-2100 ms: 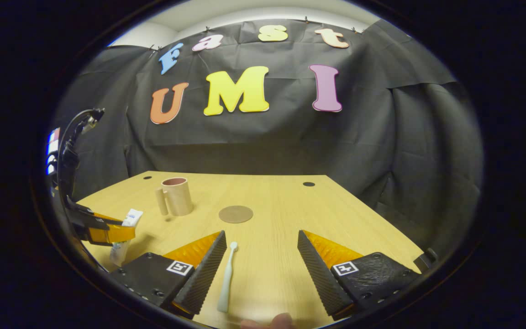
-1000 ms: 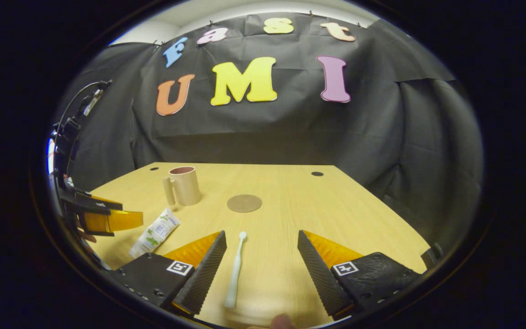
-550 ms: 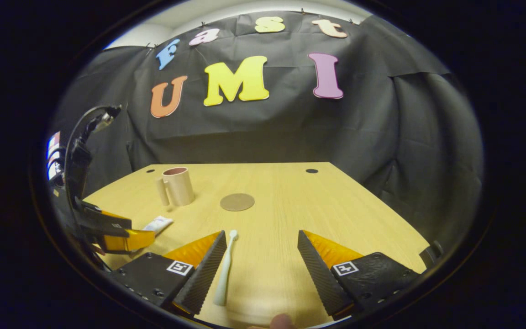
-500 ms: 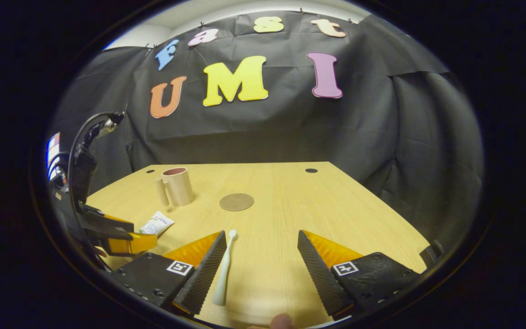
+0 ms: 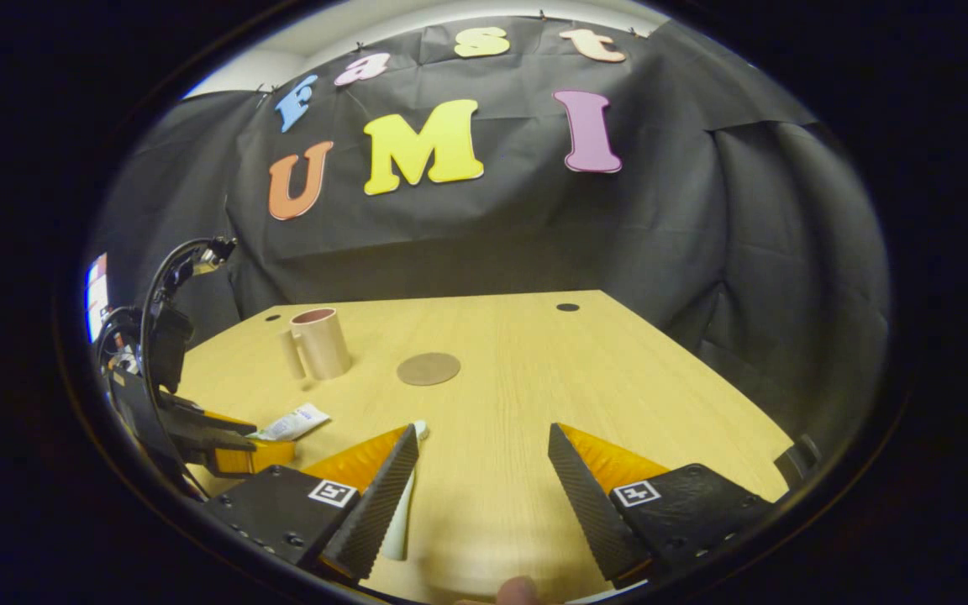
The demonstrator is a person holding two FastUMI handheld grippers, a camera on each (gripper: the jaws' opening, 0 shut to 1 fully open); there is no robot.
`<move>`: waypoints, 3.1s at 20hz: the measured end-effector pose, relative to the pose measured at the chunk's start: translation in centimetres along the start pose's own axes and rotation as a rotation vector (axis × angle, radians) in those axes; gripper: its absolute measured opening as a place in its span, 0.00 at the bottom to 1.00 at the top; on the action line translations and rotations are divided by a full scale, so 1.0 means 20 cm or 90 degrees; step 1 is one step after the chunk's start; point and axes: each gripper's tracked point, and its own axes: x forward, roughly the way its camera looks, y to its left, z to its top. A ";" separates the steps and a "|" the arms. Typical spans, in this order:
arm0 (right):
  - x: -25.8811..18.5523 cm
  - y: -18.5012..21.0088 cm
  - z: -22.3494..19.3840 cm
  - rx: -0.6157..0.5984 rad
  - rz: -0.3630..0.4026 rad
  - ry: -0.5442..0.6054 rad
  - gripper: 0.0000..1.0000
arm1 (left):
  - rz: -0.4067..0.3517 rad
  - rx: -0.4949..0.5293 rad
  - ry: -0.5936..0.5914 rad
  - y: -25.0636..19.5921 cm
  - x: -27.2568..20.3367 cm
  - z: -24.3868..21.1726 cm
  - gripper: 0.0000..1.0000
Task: Put the toothbrush and toothpaste on the desktop into the cup, then pick up the cup and place it on the coaster on the desktop.
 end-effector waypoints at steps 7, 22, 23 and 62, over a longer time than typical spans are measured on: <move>-0.02 0.00 0.01 -0.003 -0.001 -0.002 0.95 | -0.010 0.026 -0.010 -0.01 0.00 0.01 0.58; -0.01 0.14 -0.01 -0.015 0.024 -0.002 0.97 | 0.017 -0.029 -0.160 0.11 -0.25 0.21 0.45; -0.02 0.14 0.00 -0.014 0.026 -0.004 0.97 | 0.017 -0.038 -0.167 0.11 -0.26 0.22 0.45; 0.34 0.37 -0.08 0.039 0.080 0.144 0.00 | -0.051 -0.108 -0.471 0.24 -0.66 1.05 0.45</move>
